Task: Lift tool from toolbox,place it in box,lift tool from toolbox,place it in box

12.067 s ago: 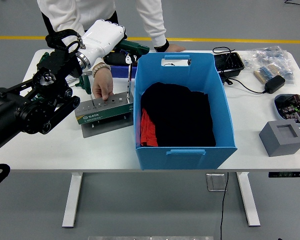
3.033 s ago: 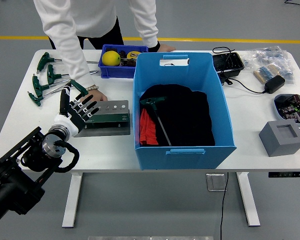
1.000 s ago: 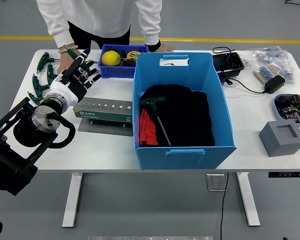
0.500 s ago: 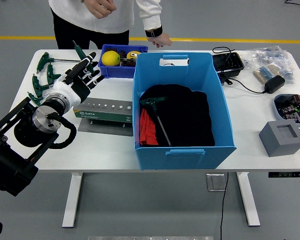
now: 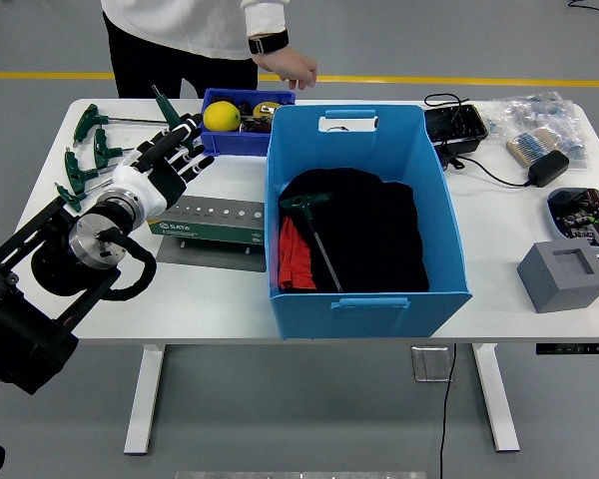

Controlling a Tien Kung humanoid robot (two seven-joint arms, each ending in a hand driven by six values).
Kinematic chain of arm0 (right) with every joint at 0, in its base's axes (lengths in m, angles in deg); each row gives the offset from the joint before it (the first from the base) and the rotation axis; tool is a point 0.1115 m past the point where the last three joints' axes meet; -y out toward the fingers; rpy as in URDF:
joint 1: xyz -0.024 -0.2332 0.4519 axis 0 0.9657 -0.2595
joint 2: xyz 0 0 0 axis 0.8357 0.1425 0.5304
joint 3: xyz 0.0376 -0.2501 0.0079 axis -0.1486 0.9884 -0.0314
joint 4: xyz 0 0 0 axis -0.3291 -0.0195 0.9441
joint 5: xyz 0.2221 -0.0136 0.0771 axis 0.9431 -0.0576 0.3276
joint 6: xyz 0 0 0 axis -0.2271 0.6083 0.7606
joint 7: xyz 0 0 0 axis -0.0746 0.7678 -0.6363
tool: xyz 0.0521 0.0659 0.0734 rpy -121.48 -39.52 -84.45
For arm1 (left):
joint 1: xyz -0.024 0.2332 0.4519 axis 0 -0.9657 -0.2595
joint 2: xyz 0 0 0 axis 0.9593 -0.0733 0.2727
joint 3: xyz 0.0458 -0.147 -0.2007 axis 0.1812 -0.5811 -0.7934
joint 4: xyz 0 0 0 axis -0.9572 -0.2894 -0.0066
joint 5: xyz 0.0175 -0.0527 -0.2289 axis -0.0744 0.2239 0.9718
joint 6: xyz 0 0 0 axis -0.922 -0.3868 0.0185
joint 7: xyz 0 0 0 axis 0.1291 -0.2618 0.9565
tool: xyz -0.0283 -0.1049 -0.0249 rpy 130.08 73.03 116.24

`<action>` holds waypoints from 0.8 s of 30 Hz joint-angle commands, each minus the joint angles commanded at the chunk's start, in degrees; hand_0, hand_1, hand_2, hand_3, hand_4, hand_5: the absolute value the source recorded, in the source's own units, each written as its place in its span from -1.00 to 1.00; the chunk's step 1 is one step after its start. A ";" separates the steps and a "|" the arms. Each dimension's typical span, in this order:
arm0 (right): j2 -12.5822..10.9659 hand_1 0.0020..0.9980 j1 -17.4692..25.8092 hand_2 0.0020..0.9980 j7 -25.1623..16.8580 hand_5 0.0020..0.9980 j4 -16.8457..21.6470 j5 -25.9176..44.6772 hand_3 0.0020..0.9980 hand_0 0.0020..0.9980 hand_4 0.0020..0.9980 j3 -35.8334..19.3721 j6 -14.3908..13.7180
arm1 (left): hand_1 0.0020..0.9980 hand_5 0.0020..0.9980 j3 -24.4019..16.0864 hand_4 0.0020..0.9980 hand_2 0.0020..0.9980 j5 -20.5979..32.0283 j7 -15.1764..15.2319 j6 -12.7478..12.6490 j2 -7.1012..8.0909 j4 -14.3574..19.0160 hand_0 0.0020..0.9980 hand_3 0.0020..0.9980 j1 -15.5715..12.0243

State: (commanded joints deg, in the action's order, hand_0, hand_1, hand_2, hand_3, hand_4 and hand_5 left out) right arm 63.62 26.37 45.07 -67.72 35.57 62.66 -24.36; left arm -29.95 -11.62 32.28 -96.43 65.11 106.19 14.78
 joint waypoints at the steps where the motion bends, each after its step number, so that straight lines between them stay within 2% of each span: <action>1: -0.01 0.39 -0.04 0.53 -0.03 0.51 0.00 0.16 0.23 0.42 0.66 0.11 0.01 | -0.44 -1.00 0.65 0.40 -0.23 -0.41 -0.19 0.00 -0.06 0.28 -0.47 -0.16 0.28; 7: -0.17 0.39 -0.43 0.53 -0.13 0.51 0.00 0.73 0.23 0.42 0.66 0.71 0.07 | -0.45 -1.00 5.69 0.38 -0.22 -0.15 -1.41 0.00 -0.55 1.32 -0.48 -0.15 2.59; 12: -0.24 0.39 -0.58 0.53 -0.12 0.51 0.00 0.99 0.23 0.42 0.66 1.06 0.12 | -0.46 -1.00 12.46 0.36 -0.23 -2.78 -3.86 0.00 -2.23 1.36 -0.48 -0.14 6.56; 15: -0.27 0.39 -0.56 0.53 -0.11 0.51 0.00 0.94 0.23 0.42 0.66 1.00 0.12 | -0.46 -1.00 16.52 0.36 -0.23 -5.89 -6.68 2.59 -4.20 -0.27 -0.48 -0.14 9.25; 20: -0.37 0.39 -0.72 0.53 -0.27 0.51 0.00 1.59 0.23 0.42 0.66 1.86 0.10 | -0.45 -1.00 22.55 0.34 -0.21 -14.04 -9.06 6.15 -8.10 -5.03 -0.47 -0.12 13.41; 24: -0.50 0.39 -0.78 0.53 -0.20 0.51 0.00 0.64 0.23 0.42 0.66 1.03 -0.03 | -0.45 -1.00 28.88 0.34 -0.21 -23.34 -9.84 10.40 -11.45 -11.12 -0.47 -0.12 17.01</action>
State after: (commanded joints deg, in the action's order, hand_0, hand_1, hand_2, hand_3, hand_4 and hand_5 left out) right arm 63.12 25.58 44.87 -67.72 36.22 63.68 -24.38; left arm -1.07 -34.96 22.44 -86.03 53.66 95.08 31.79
